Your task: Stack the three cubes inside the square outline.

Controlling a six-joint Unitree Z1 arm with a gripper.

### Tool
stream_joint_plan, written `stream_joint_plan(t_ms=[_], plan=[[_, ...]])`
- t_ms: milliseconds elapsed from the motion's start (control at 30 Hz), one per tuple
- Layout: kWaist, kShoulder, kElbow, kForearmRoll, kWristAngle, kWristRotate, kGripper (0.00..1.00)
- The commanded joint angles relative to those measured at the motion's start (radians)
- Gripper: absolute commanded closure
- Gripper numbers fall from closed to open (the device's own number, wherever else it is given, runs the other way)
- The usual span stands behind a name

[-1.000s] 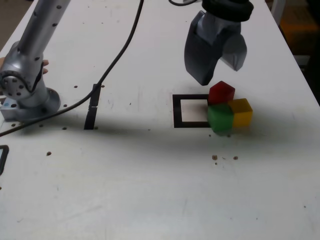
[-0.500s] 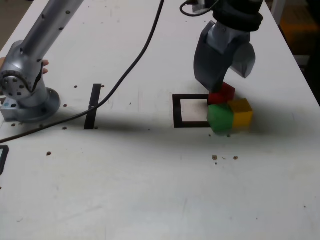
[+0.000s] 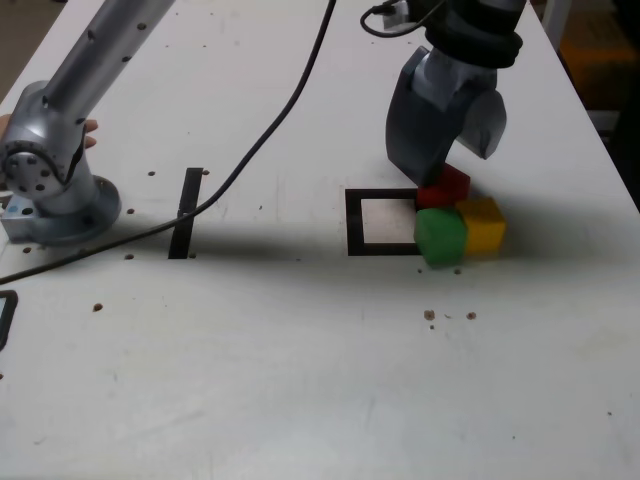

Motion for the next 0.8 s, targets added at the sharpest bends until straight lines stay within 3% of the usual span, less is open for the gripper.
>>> stream_joint_plan(t_ms=[0, 567, 767], plan=[[0.005, 0.013, -0.005, 0.003, -0.003, 0.003, 0.26], [0.014, 0.060, -0.010, 0.000, -0.027, 0.027, 0.28], [0.020, 0.064, -0.011, -0.009, -0.020, 0.034, 0.43]])
